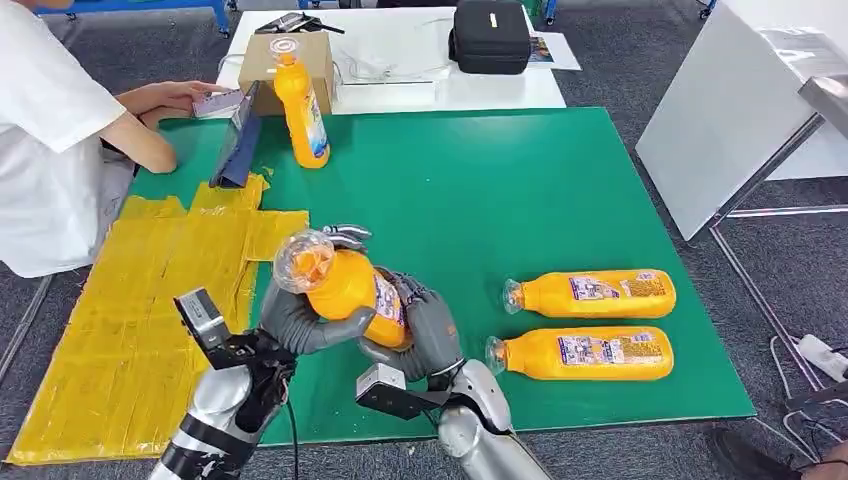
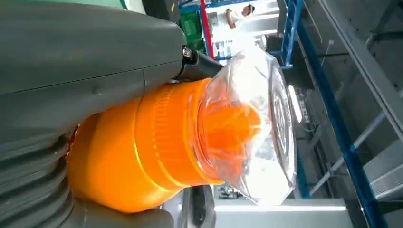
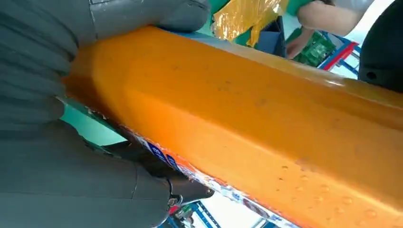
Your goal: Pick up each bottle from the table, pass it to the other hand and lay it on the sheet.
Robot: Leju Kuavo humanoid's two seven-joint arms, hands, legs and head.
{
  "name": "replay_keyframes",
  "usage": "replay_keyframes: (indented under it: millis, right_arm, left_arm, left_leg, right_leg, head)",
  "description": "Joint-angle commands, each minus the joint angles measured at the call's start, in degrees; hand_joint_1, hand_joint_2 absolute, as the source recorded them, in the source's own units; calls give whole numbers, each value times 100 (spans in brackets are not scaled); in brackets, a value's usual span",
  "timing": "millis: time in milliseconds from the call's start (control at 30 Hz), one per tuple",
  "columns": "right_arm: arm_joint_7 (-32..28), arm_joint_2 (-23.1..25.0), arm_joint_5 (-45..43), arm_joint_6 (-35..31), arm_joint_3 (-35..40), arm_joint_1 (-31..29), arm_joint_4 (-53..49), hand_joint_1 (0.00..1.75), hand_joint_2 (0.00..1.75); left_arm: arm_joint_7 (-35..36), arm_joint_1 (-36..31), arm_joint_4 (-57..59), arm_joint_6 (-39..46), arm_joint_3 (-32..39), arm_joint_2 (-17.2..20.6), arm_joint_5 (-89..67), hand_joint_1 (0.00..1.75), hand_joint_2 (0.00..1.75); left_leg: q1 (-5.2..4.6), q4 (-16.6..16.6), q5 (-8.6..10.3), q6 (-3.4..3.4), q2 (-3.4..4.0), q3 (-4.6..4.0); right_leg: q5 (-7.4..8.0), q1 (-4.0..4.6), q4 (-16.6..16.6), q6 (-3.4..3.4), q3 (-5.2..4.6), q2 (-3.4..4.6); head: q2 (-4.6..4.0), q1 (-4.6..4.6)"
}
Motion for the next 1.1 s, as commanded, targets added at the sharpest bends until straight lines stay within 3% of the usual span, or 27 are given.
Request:
replay_keyframes:
  millis: [33,267,300,400,467,1100]
  right_arm:
    - [-60,-87,53,-167,472,-83,-143,175,175]
    - [-28,-160,57,-299,477,90,-500,175,175]
    - [-24,-159,51,-297,471,92,-499,175,175]
    - [-24,-159,51,-297,471,92,-499,175,175]
    - [-28,-152,43,-316,455,96,-487,175,175]
    - [0,-129,41,-325,487,-19,-301,175,175]
  left_arm:
    - [124,-290,875,229,-246,-37,-334,175,175]
    - [147,-200,884,321,-188,-93,-371,175,175]
    - [178,-198,899,318,-171,-103,-344,122,175]
    - [178,-198,899,318,-171,-103,-344,122,175]
    - [227,-202,922,304,-154,-109,-298,0,175]
    - [192,-180,903,253,-69,-146,-24,0,175]
  left_leg:
    - [11,1,-18,-9,-13,41]
    - [7,2,-17,-6,-6,33]
    - [3,-2,-8,-4,-3,18]
    - [7,0,-14,-6,-4,30]
    - [5,-1,-13,-6,0,29]
    - [5,-1,-9,-5,-4,21]
  right_leg:
    - [-19,8,0,-20,44,13]
    - [-17,4,1,-16,35,15]
    - [-7,1,-2,-9,19,11]
    - [-12,4,-1,-15,32,16]
    - [-11,3,-1,-15,29,20]
    - [-8,3,-2,-12,22,13]
  head:
    - [0,0]
    - [0,2]
    - [0,0]
    - [0,2]
    - [0,0]
    - [0,0]
